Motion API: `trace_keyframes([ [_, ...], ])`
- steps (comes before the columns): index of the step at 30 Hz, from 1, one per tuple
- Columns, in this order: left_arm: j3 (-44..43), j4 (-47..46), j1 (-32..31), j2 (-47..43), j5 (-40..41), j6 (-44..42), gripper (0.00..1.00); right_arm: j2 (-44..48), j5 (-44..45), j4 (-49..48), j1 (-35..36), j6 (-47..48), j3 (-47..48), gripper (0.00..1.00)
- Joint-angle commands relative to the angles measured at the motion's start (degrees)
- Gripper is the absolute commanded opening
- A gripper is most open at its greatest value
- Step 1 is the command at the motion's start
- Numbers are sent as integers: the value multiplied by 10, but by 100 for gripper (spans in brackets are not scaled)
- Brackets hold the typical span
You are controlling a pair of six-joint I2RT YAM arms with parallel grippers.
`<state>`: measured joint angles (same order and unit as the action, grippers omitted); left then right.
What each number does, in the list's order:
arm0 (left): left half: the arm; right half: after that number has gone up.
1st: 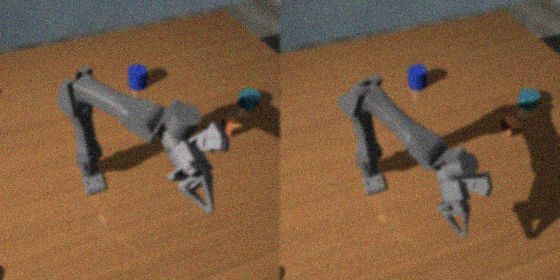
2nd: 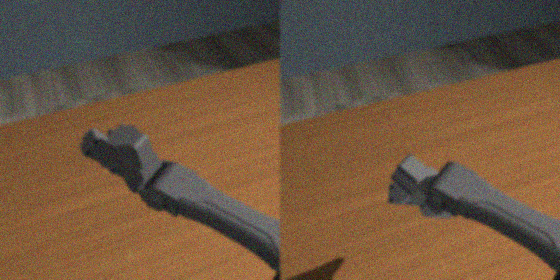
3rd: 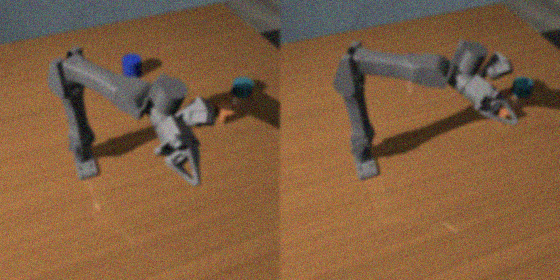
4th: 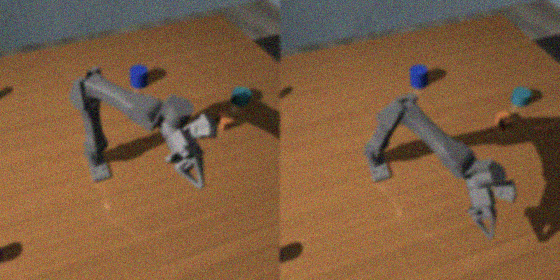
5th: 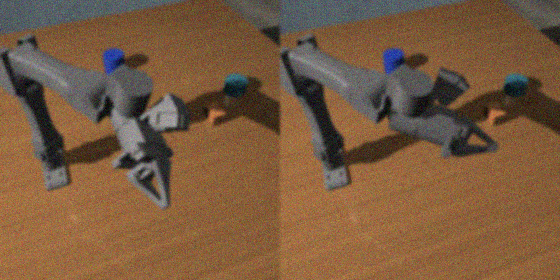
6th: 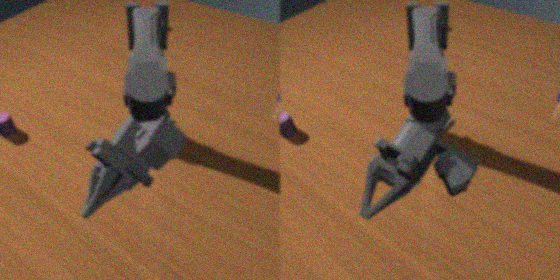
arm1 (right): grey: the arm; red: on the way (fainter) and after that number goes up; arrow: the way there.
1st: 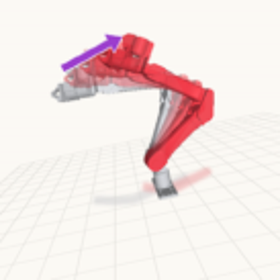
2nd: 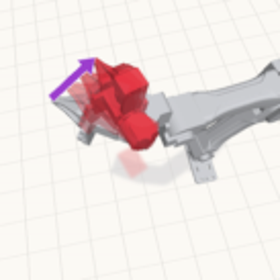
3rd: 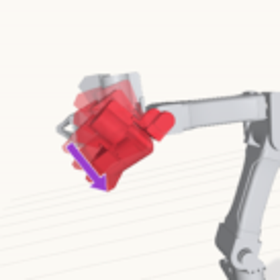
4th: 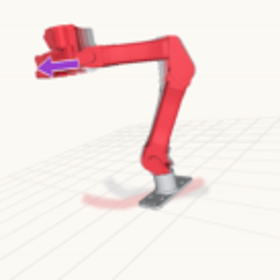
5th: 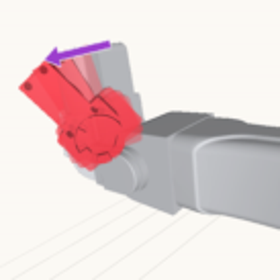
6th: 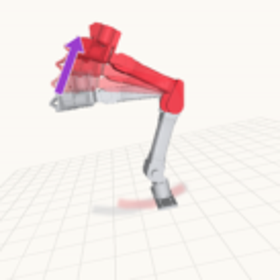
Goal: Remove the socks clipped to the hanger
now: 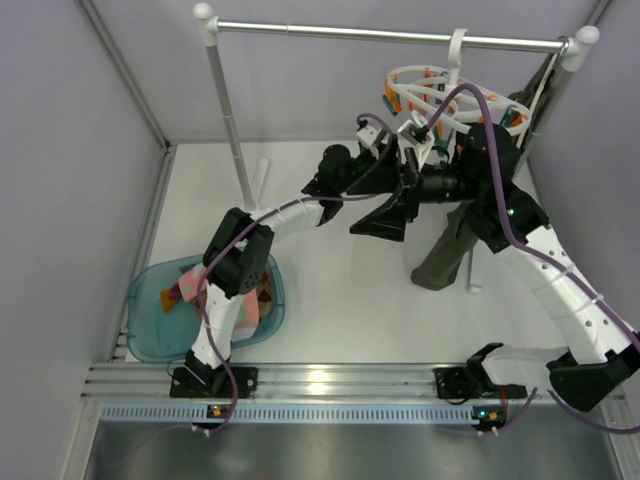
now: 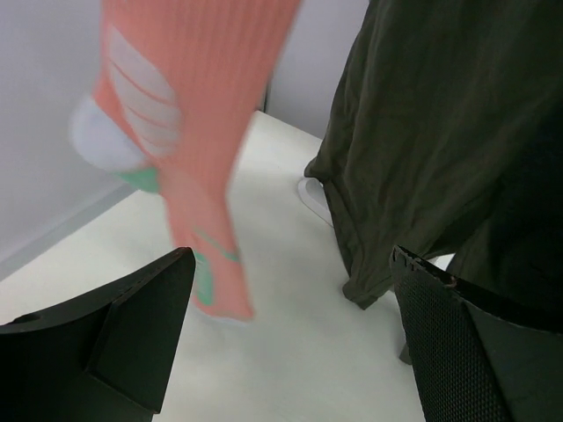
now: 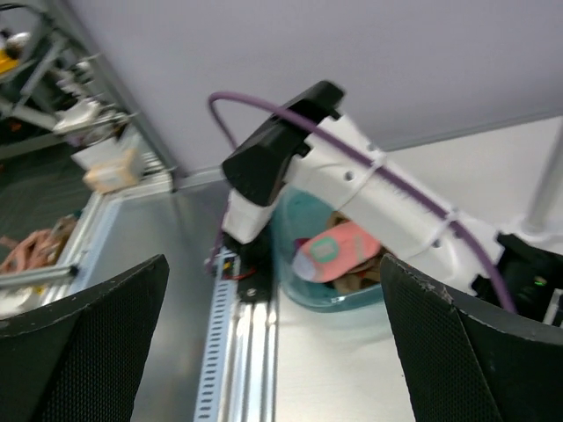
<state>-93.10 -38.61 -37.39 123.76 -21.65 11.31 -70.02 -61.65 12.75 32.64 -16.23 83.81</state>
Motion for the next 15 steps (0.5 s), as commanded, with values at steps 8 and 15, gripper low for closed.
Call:
trace_keyframes([
  [8, -147, -36, 1, 105, 37, 11, 94, -54, -57, 41, 9, 67, 61, 99],
  [15, -192, -36, 1, 139, 94, -32, 58, -27, -161, -45, 33, 37, 27, 99],
])
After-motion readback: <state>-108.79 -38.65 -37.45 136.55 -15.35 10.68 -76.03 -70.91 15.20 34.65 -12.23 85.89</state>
